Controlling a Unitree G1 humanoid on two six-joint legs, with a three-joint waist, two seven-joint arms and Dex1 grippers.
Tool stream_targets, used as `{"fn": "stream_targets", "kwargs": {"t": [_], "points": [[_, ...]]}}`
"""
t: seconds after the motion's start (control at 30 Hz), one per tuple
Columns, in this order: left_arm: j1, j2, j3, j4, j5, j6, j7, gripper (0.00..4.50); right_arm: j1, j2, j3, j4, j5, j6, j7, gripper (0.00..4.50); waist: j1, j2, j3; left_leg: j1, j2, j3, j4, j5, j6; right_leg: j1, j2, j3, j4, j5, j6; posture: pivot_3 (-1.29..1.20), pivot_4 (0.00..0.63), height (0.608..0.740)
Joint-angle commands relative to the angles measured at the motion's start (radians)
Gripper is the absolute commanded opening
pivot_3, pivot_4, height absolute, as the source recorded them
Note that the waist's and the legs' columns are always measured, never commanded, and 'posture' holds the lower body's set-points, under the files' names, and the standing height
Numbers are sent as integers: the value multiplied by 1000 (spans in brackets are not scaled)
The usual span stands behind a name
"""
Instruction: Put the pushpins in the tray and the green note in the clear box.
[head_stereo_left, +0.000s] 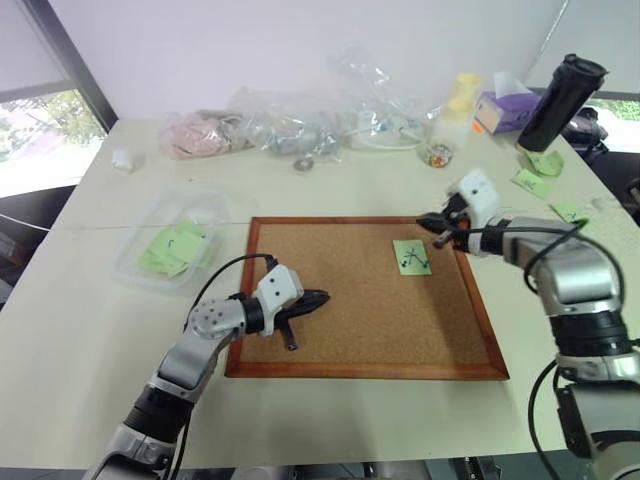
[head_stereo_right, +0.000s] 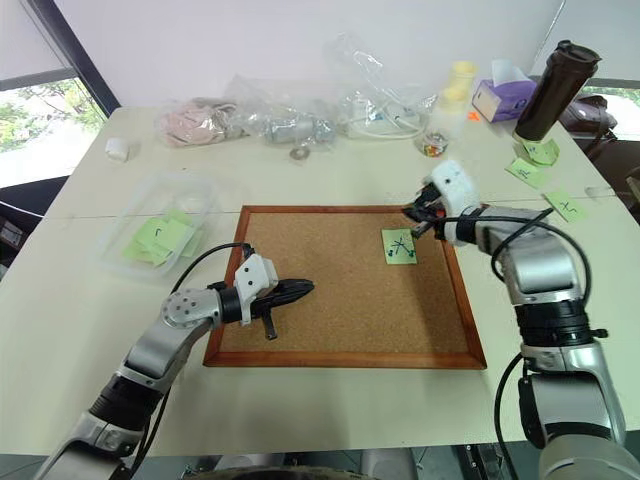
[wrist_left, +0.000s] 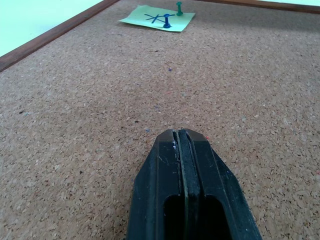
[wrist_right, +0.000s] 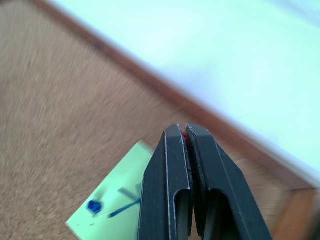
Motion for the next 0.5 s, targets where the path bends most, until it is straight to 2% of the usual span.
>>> {"fn": "stream_targets", "kwargs": {"t": [0.03, 0.3, 0.5], "points": [[25, 0, -19, 26, 10, 28, -6, 0, 0, -16, -63, -43, 24, 25, -28, 26, 0, 0, 0, 0, 0, 0, 0, 0, 0, 0, 0, 0, 0, 0, 0, 0, 150, 740], [35, -3, -23, 16, 19, 33, -11, 0, 8, -66, -188, 157, 9, -31, -102, 26, -1, 1, 0, 0, 0, 0, 0, 0, 0, 0, 0, 0, 0, 0, 0, 0, 150, 740], [39, 0, -27, 6, 26, 35, -12, 0, -9, -75, -223, 378, -5, -170, -122, 26, -2, 2, -1, 0, 0, 1, -1, 0, 0, 0, 0, 0, 0, 0, 0, 0, 150, 740]]}}
